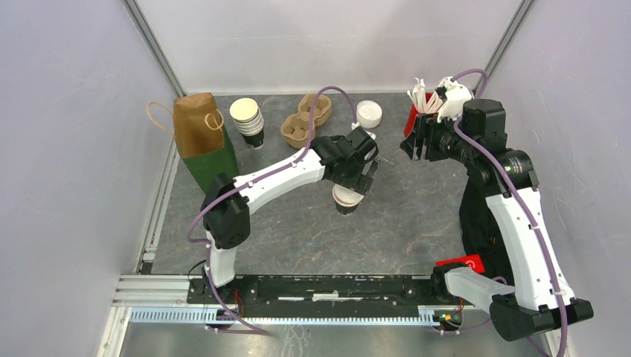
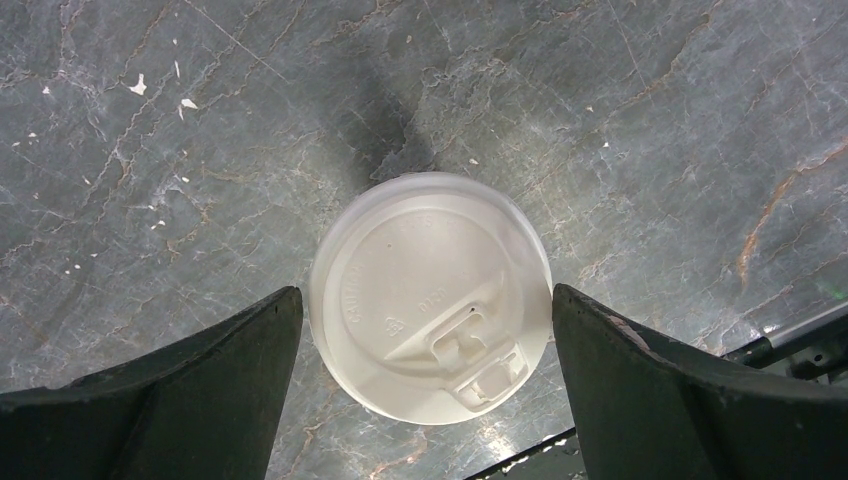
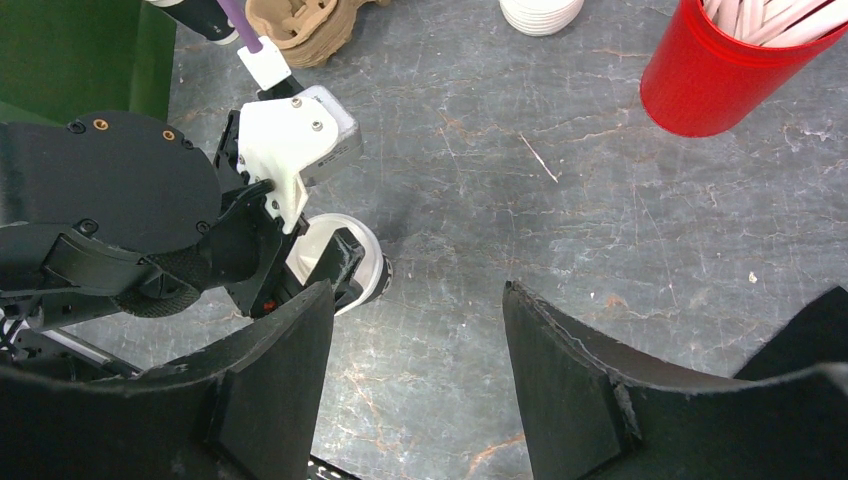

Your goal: Pack the takeout coffee

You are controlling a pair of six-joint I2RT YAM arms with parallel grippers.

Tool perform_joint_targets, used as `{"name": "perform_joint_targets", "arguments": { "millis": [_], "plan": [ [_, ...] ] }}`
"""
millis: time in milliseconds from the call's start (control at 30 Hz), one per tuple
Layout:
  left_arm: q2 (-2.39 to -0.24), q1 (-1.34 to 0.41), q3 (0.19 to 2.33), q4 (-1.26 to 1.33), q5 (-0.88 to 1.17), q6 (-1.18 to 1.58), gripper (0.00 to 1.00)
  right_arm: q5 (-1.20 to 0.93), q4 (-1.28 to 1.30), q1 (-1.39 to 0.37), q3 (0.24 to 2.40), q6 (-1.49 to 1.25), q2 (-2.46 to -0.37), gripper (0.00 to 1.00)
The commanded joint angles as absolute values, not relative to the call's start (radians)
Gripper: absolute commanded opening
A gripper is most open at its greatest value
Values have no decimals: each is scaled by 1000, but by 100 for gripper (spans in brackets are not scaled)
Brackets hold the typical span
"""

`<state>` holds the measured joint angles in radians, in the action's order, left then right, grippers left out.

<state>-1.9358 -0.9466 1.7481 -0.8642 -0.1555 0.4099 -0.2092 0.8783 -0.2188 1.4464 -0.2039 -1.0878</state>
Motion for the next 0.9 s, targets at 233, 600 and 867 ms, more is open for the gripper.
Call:
{"name": "perform_joint_targets", "arguments": {
  "millis": [233, 600, 867],
  "plan": [
    [-1867, -946, 1784, -871, -179, 377, 100, -232, 833, -222, 1424, -204, -1082, 69],
    [-1754, -944, 1730, -896, -193, 387, 100, -295, 800, -220, 1395, -263, -1137, 77],
    [-1518, -762, 1509, -824, 135, 528, 99, -438, 732, -218, 1300, -269, -1299, 81]
  ]
}}
